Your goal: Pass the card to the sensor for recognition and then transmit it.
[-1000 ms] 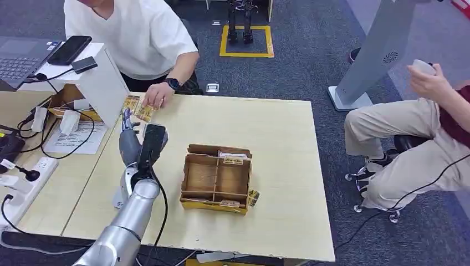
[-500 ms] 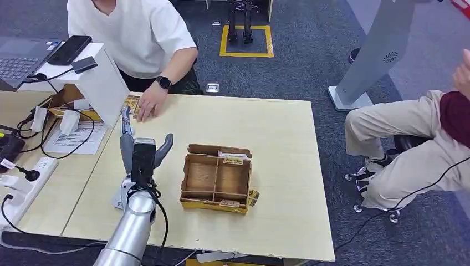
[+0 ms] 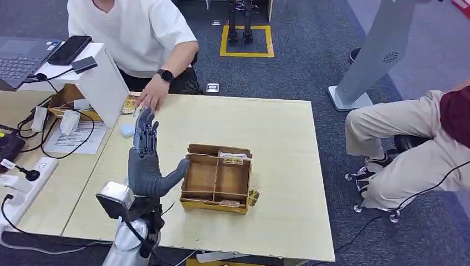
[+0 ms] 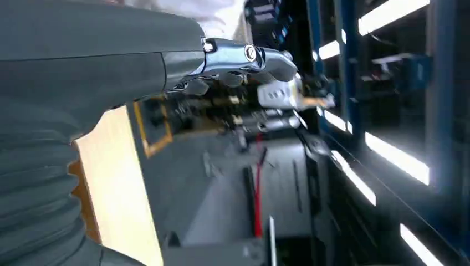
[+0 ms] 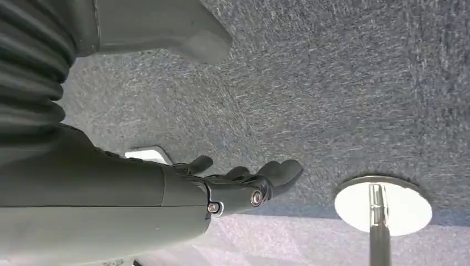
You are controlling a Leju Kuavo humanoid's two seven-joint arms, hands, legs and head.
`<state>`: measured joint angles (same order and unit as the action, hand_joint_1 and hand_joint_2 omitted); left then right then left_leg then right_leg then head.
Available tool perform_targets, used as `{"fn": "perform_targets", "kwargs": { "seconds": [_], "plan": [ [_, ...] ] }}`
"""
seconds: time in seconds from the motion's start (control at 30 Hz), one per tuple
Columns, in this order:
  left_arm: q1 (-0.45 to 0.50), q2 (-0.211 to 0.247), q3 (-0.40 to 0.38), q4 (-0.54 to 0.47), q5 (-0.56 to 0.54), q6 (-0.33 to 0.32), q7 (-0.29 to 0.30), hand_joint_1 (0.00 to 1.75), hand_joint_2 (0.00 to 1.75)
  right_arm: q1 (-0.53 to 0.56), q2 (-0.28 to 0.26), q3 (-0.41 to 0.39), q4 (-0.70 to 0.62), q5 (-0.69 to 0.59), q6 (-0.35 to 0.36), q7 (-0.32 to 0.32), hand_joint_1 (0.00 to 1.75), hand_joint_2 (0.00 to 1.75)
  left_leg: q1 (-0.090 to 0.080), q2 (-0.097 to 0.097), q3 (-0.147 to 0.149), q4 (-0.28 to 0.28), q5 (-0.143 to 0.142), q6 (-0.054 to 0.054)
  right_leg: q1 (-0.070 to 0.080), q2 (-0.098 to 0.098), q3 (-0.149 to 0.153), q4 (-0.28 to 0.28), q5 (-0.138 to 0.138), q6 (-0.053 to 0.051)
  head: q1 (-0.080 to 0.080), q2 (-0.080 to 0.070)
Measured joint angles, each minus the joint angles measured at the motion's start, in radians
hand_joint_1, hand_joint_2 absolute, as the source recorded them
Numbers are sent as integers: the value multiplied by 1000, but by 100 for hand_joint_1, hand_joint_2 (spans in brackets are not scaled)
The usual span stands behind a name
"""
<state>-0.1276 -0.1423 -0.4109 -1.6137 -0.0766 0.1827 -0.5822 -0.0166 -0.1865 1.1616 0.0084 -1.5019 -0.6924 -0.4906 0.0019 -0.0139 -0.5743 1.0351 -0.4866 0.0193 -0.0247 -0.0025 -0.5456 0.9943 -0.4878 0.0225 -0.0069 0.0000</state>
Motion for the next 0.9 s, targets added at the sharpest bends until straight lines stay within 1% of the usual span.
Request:
{"fn": "perform_targets", "kwargs": {
  "seconds": [0.1, 0.33, 0.4, 0.5, 0.6, 0.7, 0.8, 0.9],
  "plan": [
    [22, 20, -34, -47, 34, -35, -16, 0, 175, 3, 0, -5, 0, -6, 0, -8, 0, 175, 0, 0, 0, 0, 0, 0, 0, 0, 0, 0, 0, 0, 0, 0],
    [39, 45, -67, -92, 42, -44, -22, 0, 175, 6, 0, -11, 0, -6, 0, -10, 0, 175, 0, 0, 0, 0, 0, 0, 0, 0, 0, 0, 0, 0, 0, 0],
    [41, 51, -72, -98, 50, -56, -27, 0, 175, 6, 0, -11, 0, -6, 0, -10, 0, 175, 0, 0, 0, 0, 0, 0, 0, 0, 0, 0, 0, 0, 0, 0],
    [47, 58, -77, -103, 86, -110, -56, 0, 175, 5, 0, -10, 0, -3, 0, -9, 0, 175, 0, 0, 0, 0, 0, 0, 0, 0, 0, 0, 0, 0, 0, 0],
    [58, 70, -89, -104, 93, -167, -90, 0, 175, 5, 0, -10, 0, -3, 0, -9, 0, 175, 0, 0, 0, 0, 0, 0, 0, 0, 0, 0, 0, 0, 0, 0],
    [64, 85, -103, -104, 57, -211, -114, 0, 175, 3, 0, -9, 0, -3, 0, -10, 0, 175, 0, 0, 0, 0, 0, 0, 0, 0, 0, 0, 0, 0, 0, 0],
    [68, 98, -120, -107, -2, -233, -118, 0, 175, 1, 0, -7, 0, -3, 0, -11, 0, 175, 0, 0, 0, 0, 0, 0, 0, 0, 0, 0, 0, 0, 0, 0],
    [67, 119, -151, -108, -67, -241, -118, 0, 175, -1, 0, -2, 0, -1, 0, -11, 0, 175, 0, 0, 0, 0, 0, 0, 0, 0, 0, 0, 0, 0, 0, 0]
  ]
}}
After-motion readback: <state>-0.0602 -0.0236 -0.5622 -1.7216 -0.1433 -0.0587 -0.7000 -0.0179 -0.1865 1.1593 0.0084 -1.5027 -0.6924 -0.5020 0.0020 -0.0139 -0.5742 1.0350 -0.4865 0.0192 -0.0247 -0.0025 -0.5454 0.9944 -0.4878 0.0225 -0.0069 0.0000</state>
